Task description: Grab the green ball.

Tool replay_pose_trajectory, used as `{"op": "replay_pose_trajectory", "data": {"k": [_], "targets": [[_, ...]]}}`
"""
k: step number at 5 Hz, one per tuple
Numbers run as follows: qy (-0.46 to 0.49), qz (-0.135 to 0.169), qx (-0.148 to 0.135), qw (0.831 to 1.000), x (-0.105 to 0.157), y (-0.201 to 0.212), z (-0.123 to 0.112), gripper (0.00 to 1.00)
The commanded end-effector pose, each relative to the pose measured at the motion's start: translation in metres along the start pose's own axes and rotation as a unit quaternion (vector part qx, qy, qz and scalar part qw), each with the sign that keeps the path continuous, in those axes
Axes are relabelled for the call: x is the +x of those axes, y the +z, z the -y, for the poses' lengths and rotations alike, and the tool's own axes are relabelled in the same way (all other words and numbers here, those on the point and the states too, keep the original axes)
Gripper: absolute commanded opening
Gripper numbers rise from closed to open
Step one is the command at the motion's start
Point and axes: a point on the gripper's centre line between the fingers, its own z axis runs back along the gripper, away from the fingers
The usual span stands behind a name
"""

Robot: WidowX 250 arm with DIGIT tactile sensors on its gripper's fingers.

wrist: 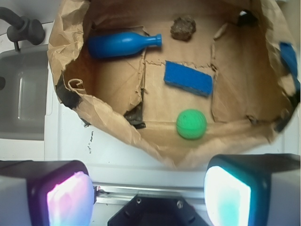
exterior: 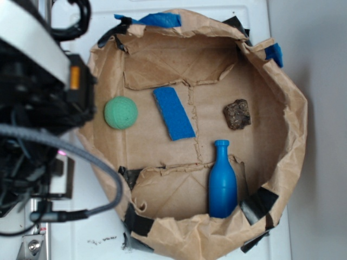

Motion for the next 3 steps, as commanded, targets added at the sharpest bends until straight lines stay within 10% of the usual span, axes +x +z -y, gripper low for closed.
{"op": "replay_pose_trajectory", "data": {"k": [1,3], "targets": [[-0.002,0.01,-0.004,1.0,0.019,0.01,0.001,1.0],[0.002,0.017,-0.017,1.0,0.051,0.027,-0.007,1.0]]}}
